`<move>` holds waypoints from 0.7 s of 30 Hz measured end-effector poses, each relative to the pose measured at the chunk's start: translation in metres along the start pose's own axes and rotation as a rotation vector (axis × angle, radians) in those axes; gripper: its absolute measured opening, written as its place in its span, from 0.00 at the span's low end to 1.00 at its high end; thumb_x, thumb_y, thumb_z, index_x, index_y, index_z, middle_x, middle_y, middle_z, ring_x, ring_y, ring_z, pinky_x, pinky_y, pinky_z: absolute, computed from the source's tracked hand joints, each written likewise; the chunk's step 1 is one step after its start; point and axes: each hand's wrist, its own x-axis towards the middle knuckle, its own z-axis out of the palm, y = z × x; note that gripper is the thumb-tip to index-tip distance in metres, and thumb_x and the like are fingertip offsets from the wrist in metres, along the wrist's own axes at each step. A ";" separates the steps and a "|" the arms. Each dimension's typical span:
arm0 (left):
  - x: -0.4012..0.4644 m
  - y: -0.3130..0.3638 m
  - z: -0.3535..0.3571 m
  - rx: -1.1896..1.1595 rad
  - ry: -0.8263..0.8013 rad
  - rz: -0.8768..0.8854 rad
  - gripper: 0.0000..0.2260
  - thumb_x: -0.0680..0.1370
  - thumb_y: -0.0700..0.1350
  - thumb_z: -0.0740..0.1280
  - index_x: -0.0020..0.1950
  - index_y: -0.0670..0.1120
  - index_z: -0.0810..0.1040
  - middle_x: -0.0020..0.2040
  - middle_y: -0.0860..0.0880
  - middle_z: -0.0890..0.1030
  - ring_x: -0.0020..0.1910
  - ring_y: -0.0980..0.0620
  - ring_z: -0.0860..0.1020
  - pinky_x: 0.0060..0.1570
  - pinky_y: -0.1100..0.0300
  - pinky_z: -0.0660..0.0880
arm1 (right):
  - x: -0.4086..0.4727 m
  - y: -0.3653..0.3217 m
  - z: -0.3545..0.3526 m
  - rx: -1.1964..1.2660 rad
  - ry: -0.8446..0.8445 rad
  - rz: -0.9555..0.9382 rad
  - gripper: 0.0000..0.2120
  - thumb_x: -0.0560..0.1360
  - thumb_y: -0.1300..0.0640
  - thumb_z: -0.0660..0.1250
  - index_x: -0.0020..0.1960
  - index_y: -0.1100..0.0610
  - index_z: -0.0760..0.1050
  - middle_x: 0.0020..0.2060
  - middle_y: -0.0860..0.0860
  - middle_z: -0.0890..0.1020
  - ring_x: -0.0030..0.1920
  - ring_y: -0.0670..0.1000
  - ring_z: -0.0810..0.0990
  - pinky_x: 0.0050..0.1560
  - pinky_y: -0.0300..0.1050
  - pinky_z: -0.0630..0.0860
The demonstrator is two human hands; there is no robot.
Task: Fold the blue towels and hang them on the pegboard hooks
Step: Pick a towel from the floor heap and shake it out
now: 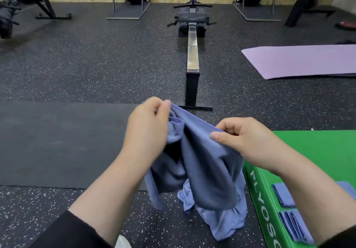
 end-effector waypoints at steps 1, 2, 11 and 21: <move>0.005 -0.003 -0.005 0.001 0.035 -0.024 0.14 0.82 0.50 0.64 0.39 0.44 0.75 0.32 0.52 0.77 0.37 0.49 0.74 0.37 0.56 0.62 | 0.000 0.001 -0.001 -0.014 0.016 0.001 0.08 0.78 0.52 0.71 0.43 0.55 0.81 0.33 0.54 0.81 0.33 0.44 0.70 0.37 0.46 0.66; 0.007 -0.004 -0.009 0.007 0.027 -0.030 0.12 0.82 0.51 0.65 0.42 0.46 0.76 0.34 0.53 0.78 0.39 0.50 0.76 0.38 0.56 0.63 | 0.000 0.001 -0.001 -0.017 0.042 -0.001 0.08 0.79 0.52 0.70 0.43 0.55 0.81 0.34 0.55 0.81 0.33 0.44 0.69 0.37 0.47 0.67; -0.026 0.010 0.015 0.113 -0.533 0.220 0.19 0.82 0.57 0.63 0.73 0.67 0.68 0.39 0.56 0.79 0.48 0.53 0.77 0.33 0.68 0.63 | 0.002 -0.010 0.007 -0.121 -0.020 -0.108 0.07 0.81 0.56 0.66 0.49 0.51 0.82 0.42 0.46 0.85 0.46 0.50 0.82 0.55 0.53 0.76; -0.009 -0.003 0.008 0.092 -0.142 0.082 0.10 0.81 0.55 0.64 0.44 0.51 0.74 0.37 0.54 0.81 0.44 0.46 0.79 0.47 0.50 0.75 | 0.001 -0.003 0.002 -0.119 -0.017 -0.036 0.07 0.77 0.52 0.72 0.41 0.52 0.80 0.30 0.46 0.78 0.32 0.41 0.70 0.37 0.44 0.68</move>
